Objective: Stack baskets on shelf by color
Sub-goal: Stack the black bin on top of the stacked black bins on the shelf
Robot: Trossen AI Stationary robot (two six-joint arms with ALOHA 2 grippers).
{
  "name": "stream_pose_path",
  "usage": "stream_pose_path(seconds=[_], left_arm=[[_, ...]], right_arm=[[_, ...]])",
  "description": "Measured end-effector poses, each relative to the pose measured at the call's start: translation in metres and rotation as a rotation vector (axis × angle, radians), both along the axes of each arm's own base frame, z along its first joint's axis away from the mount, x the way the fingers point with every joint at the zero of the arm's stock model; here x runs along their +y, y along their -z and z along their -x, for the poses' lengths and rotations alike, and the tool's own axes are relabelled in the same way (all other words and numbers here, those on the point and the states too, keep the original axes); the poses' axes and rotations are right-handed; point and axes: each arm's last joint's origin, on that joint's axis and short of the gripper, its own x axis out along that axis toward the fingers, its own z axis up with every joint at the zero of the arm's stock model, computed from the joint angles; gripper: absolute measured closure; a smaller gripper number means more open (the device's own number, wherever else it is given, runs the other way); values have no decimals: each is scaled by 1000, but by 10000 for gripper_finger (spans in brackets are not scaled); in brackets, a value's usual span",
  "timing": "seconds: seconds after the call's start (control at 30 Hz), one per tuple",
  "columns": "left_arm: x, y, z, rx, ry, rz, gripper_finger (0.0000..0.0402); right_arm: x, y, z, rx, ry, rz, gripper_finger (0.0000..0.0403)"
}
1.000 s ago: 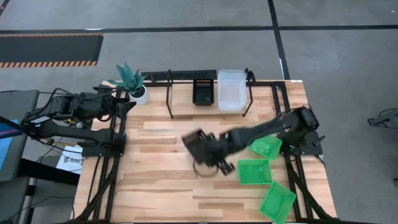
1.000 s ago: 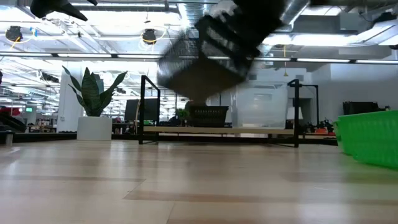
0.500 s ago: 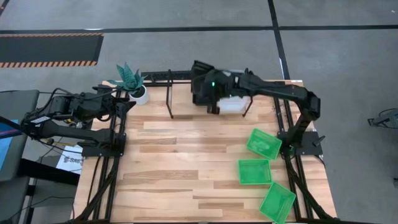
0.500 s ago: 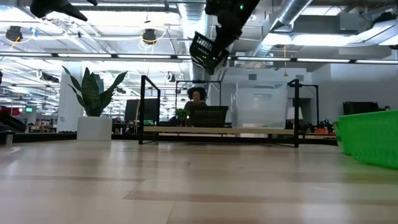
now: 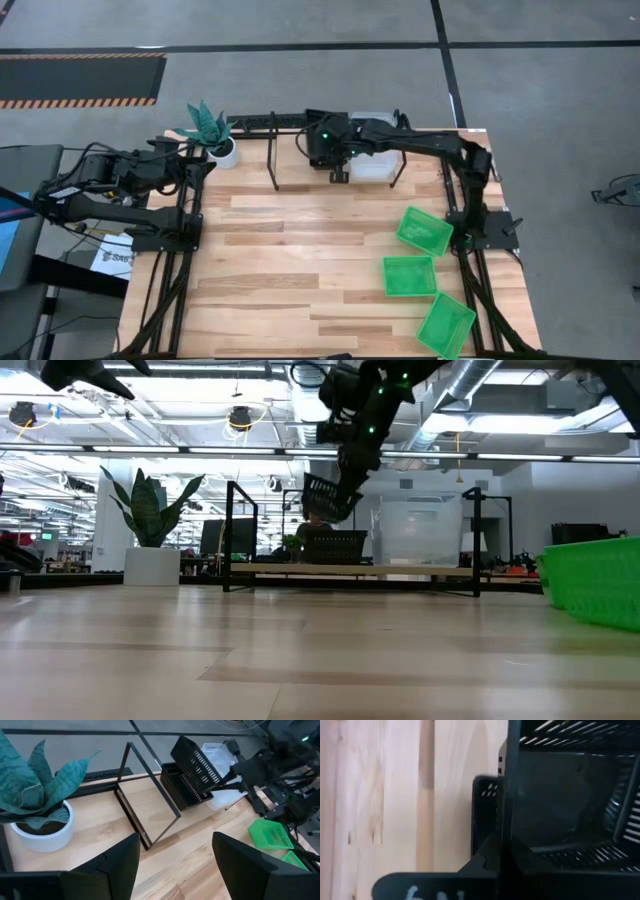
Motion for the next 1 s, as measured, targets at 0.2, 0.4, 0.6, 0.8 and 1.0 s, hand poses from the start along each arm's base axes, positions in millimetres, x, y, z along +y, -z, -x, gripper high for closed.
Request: stream_pose_path(seconds=[0.2,0.4,0.6,0.8,1.0], left_arm=[[0,0,0,2,-8,-6,166],[1,0,1,3,-24,-18,166],[1,0,1,4,-26,-20,166],[1,0,1,8,-26,-19,166],[1,1,1,12,-26,-19,166]], right_arm=[[-8,7,4,40,56,-34,370],[-12,11,8,67,71,-55,374],[-11,14,8,85,64,-69,368],[-11,14,7,81,64,-67,342],[-11,14,7,78,69,-69,312]])
